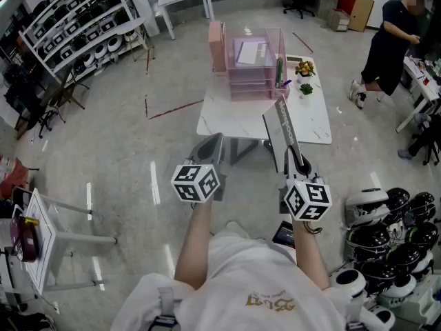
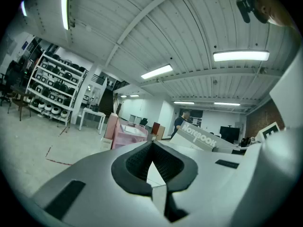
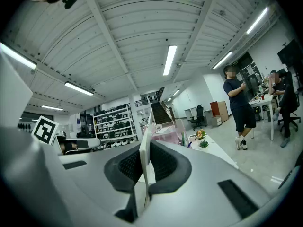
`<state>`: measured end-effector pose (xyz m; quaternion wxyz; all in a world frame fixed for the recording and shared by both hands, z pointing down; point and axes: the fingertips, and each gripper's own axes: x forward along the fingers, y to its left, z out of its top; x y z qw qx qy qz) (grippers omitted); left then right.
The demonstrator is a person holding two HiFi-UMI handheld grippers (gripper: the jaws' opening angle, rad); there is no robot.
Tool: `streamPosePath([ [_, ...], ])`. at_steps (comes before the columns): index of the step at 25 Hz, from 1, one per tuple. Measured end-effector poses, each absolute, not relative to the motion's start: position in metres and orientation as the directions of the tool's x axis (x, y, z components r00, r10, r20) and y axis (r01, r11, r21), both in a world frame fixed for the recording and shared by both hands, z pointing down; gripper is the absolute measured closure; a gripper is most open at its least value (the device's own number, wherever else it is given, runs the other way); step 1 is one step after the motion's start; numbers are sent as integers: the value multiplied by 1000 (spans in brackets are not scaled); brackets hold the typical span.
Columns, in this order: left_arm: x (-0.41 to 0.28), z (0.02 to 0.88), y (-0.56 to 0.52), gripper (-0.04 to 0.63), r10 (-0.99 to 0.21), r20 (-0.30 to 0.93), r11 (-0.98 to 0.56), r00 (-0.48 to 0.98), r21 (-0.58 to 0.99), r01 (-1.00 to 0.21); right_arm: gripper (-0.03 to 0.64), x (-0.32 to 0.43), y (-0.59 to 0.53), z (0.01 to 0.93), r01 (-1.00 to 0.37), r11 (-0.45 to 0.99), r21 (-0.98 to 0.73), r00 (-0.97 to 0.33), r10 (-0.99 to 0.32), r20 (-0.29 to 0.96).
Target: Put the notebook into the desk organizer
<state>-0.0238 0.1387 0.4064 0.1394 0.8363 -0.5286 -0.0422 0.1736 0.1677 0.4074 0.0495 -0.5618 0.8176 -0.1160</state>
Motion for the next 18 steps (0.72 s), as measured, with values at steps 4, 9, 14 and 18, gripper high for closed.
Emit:
streamPosePath([
  [4,-25,407,137,581,-897,75,-401,436,281,-872,600,173,167,408,-906,344,-247,-366,-929,49],
  [9,-25,405,139,581,-898,74,-397,433,284,-873,600,173,168,405,-904,346,-250,-369,-928,47],
  [14,-27,403,141,581,-902,75,-391,426,277,-878,600,175,168,402,-885,351,-304,-377,-926,28],
  [18,-30,402,138,581,-903,74,-389,423,272,-880,600,172,161,396,-866,370,-336,-393,-920,0],
])
